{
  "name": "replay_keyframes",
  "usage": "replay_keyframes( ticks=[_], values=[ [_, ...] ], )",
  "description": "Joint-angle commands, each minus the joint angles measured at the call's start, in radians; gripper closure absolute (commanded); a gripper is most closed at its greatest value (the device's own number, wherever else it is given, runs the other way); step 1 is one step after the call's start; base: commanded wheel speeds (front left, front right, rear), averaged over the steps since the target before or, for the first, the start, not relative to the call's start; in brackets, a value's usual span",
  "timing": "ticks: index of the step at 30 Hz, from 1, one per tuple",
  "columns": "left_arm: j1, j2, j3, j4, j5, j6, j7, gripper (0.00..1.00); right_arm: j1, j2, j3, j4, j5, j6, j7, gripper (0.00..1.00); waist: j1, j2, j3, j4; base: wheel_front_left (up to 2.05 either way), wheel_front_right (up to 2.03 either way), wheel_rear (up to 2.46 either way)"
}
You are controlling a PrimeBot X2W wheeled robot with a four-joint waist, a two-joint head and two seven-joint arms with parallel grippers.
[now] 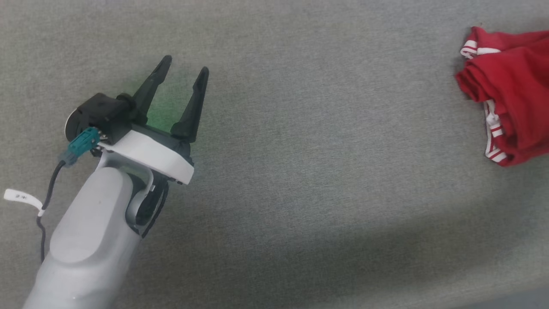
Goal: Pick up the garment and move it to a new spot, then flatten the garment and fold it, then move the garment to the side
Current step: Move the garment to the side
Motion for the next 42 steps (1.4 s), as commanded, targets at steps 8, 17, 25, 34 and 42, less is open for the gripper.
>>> replay_keyframes(
  ticks=[8,17,25,34,42],
  values=[
    [-0.044,0.009,-0.018,0.014,-0.021,-0.001,-0.004,0.00,-0.070,0.066,-0.049,0.200,-0.052,0.000,-0.094,0.94,0.0000,0.0000,0.018,0.042,0.00,0.00,0.00],
    [0.008,0.027,0.031,0.015,-0.031,-0.001,-0.004,0.00,-0.123,0.092,-0.056,0.287,-0.087,0.000,-0.149,0.00,0.0000,0.0000,-0.037,0.057,0.00,0.00,0.00],
    [0.074,0.028,0.080,0.020,-0.035,-0.001,-0.004,0.00,-0.105,0.108,-0.057,0.305,-0.040,0.000,-0.191,0.00,0.0000,0.0000,-0.131,0.089,0.00,0.00,0.00],
    [0.178,0.002,0.158,0.029,-0.014,-0.001,-0.004,0.00,-0.006,0.157,-0.007,0.239,0.066,0.000,-0.272,0.00,0.0000,0.0000,-0.246,0.138,0.00,0.00,0.00],
    [0.299,0.000,0.225,0.018,-0.004,-0.001,-0.004,0.00,0.141,0.208,0.070,0.128,0.142,0.000,-0.361,0.00,0.0000,0.0000,-0.354,0.170,0.00,0.00,0.00]
  ],
)
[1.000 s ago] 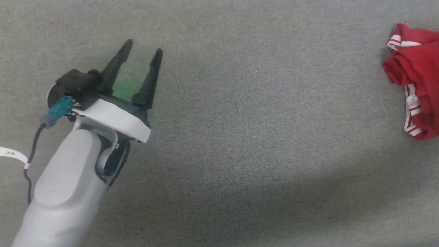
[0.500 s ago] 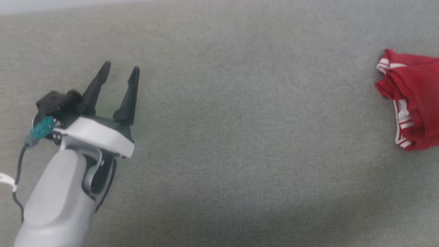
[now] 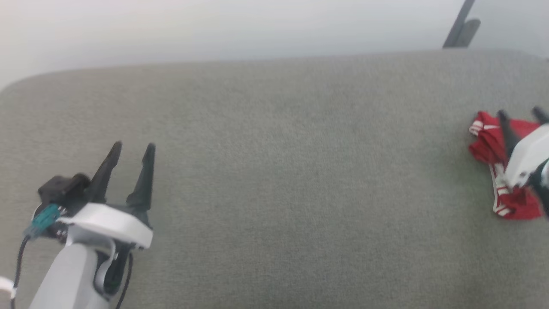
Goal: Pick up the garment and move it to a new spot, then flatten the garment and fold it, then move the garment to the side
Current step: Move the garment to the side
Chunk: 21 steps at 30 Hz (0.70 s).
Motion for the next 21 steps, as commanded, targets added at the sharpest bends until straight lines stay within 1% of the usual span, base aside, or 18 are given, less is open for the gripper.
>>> replay_keyframes(
  ticks=[1,6,8,15,21],
  values=[
    [0.016,0.008,0.008,-0.006,-0.007,-0.001,-0.004,0.00,0.026,0.008,0.005,-0.010,0.009,0.000,-0.013,0.00,0.0000,-0.0001,-0.035,0.019,0.00,0.00,0.00],
    [0.089,0.033,0.020,-0.032,-0.014,-0.001,-0.004,0.00,0.118,0.032,0.026,-0.074,0.033,0.000,-0.063,0.00,0.0000,-0.0001,-0.081,0.035,0.00,0.00,0.00],
    [0.121,0.043,0.033,-0.039,0.000,-0.001,-0.004,0.00,0.153,0.036,0.031,-0.101,0.038,0.000,-0.089,0.00,0.0000,-0.0001,-0.095,0.040,0.00,0.00,0.00],
    [0.203,0.034,0.099,-0.050,0.045,-0.001,-0.004,0.00,0.274,0.061,0.014,-0.170,0.018,0.000,-0.165,0.00,0.0000,-0.0001,-0.131,0.059,0.00,0.00,0.00],
    [0.255,0.025,0.151,-0.055,0.059,-0.001,-0.004,0.00,0.373,0.102,-0.036,-0.237,-0.018,0.000,-0.199,0.00,0.0000,-0.0001,-0.141,0.064,0.00,0.00,0.00]
  ],
)
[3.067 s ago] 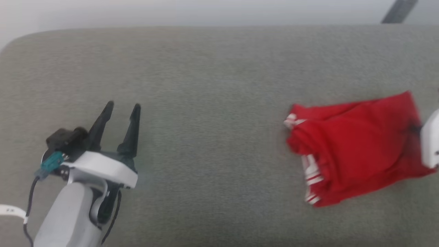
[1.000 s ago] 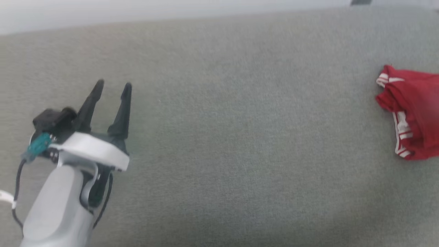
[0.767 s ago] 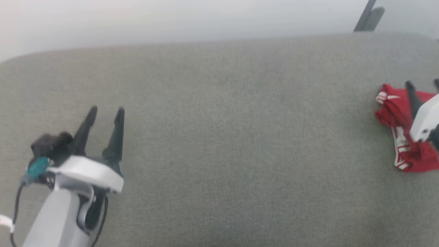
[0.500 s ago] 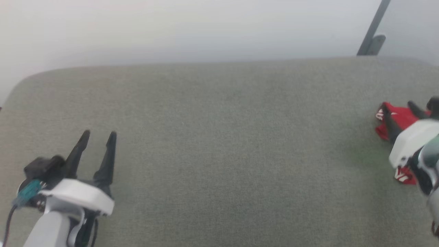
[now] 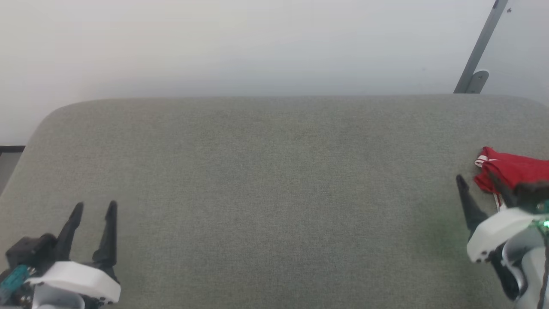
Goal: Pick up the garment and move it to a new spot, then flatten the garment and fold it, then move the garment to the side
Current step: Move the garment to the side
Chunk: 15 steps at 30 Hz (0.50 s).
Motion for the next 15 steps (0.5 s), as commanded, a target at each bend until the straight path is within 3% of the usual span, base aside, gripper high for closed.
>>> replay_keyframes(
  ticks=[1,15],
  values=[
    [0.024,-0.008,0.019,-0.006,0.008,-0.001,-0.004,0.00,0.039,0.020,-0.019,-0.027,-0.014,0.000,-0.009,0.00,0.0000,-0.0001,-0.002,0.001,0.00,0.00,0.00],
    [0.065,-0.022,0.056,-0.018,0.015,-0.001,-0.004,0.00,0.175,0.102,-0.097,-0.147,-0.049,0.000,0.000,0.00,0.0000,-0.0001,-0.004,-0.014,0.00,0.00,0.00]
  ],
)
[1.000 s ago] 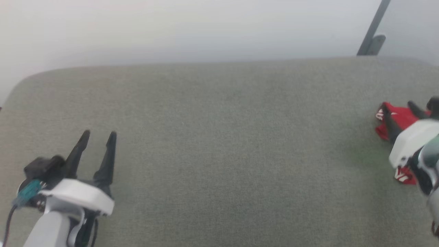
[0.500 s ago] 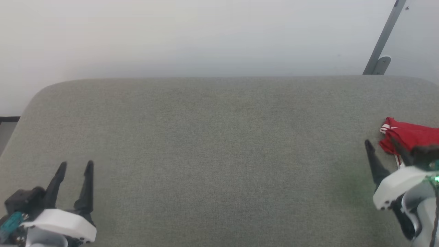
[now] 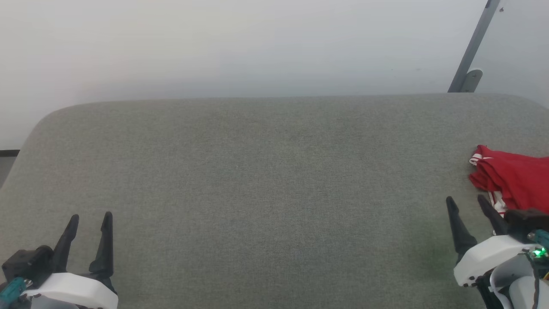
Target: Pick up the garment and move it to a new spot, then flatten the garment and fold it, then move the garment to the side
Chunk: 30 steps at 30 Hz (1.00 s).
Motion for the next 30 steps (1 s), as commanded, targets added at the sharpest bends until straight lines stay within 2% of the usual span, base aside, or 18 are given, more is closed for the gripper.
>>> replay_keyframes(
  ticks=[1,16,17,20,30],
  values=[
    [0.008,-0.002,0.005,-0.004,0.005,-0.001,-0.004,0.00,0.015,0.010,-0.005,-0.013,-0.006,0.000,0.006,0.00,0.0000,-0.0001,0.000,-0.002,0.00,0.00,0.00],
    [0.024,-0.019,0.008,-0.037,0.005,-0.001,-0.004,0.00,0.066,0.054,-0.020,-0.102,-0.034,0.000,0.044,0.00,0.0000,-0.0001,-0.005,-0.009,0.00,0.00,0.00],
    [0.012,-0.023,0.002,-0.031,0.007,0.000,0.000,1.00,0.059,0.051,-0.022,-0.094,-0.030,0.000,0.044,1.00,0.0000,-0.0001,-0.005,-0.009,0.00,0.00,0.00],
    [0.028,-0.047,-0.005,-0.006,0.004,0.000,0.004,1.00,0.077,0.065,-0.020,-0.071,-0.027,0.000,0.046,1.00,0.0000,-0.0001,-0.006,-0.009,0.00,0.00,0.00],
    [0.010,-0.080,0.006,-0.011,-0.155,0.000,0.056,1.00,0.073,0.087,-0.041,-0.090,0.148,0.000,0.085,1.00,0.0000,-0.0001,-0.004,-0.008,0.00,0.00,0.00]
  ],
)
